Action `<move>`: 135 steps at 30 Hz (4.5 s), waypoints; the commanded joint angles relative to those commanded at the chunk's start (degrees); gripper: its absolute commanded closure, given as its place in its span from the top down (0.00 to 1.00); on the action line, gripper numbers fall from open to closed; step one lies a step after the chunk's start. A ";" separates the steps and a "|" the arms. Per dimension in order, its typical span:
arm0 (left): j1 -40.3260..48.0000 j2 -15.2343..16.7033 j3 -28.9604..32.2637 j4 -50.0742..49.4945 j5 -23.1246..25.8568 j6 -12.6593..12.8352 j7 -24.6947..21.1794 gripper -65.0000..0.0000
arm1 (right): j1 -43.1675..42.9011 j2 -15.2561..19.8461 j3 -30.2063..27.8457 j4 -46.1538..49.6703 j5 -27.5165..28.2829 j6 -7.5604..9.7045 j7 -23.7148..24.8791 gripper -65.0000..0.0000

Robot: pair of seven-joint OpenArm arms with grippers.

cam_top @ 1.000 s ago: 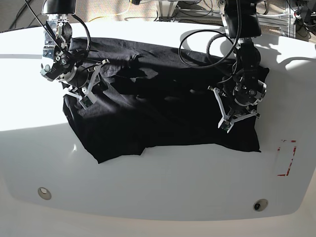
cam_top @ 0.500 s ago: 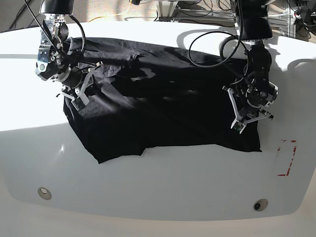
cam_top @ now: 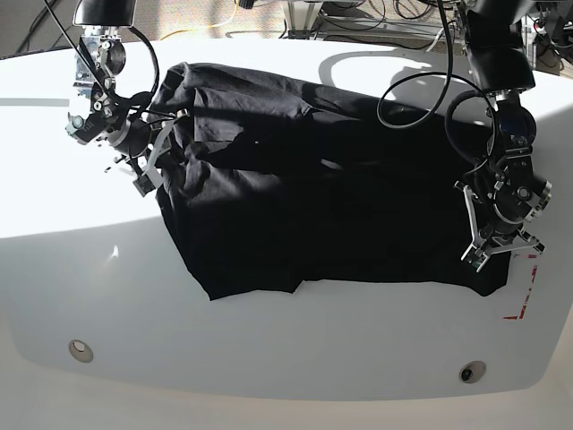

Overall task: Layout the t-shirt on the table in an organized manner, then fold the t-shirt properly
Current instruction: 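Move the left gripper onto the shirt body and grasp the fabric, then drag the gathered fabric outward with the left gripper, flattening the shirt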

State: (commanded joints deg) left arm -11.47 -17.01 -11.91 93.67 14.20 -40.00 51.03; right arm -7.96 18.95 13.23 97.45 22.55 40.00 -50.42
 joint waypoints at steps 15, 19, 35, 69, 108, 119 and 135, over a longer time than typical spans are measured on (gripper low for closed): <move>0.44 -0.18 -0.18 0.26 0.09 0.00 0.00 0.00 | -2.90 -3.69 -5.27 12.40 2.99 0.00 -5.27 0.18; 0.44 -0.09 -0.18 0.18 0.09 0.00 0.00 0.00 | -2.90 -7.38 -7.38 10.81 2.73 0.00 -5.63 0.18; 0.44 -0.53 -0.18 -0.09 0.09 0.00 0.00 0.00 | -1.23 -11.16 -7.30 -11.34 -9.14 0.00 9.14 0.18; -3.25 -11.34 -0.35 -16.18 -0.18 0.00 -7.65 0.26 | -2.64 -3.25 -7.30 -23.82 -8.18 0.00 18.73 0.18; -5.19 -26.02 -10.02 -6.42 -14.86 0.00 -1.05 0.69 | -2.73 -2.64 -7.30 -20.57 -8.35 0.00 18.46 0.18; 0.35 -20.57 -10.11 -0.62 -21.45 0.00 3.96 0.69 | -2.90 -2.64 -7.30 -16.70 -7.91 0.00 15.74 0.18; 8.35 4.13 -9.58 13.27 -18.29 0.00 9.93 0.69 | -3.87 -5.80 -3.87 7.47 -8.44 0.00 1.58 0.18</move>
State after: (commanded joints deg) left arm -3.12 -12.88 -21.49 106.95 -4.09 -40.00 60.97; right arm -11.82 13.14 9.36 104.92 14.11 40.00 -48.84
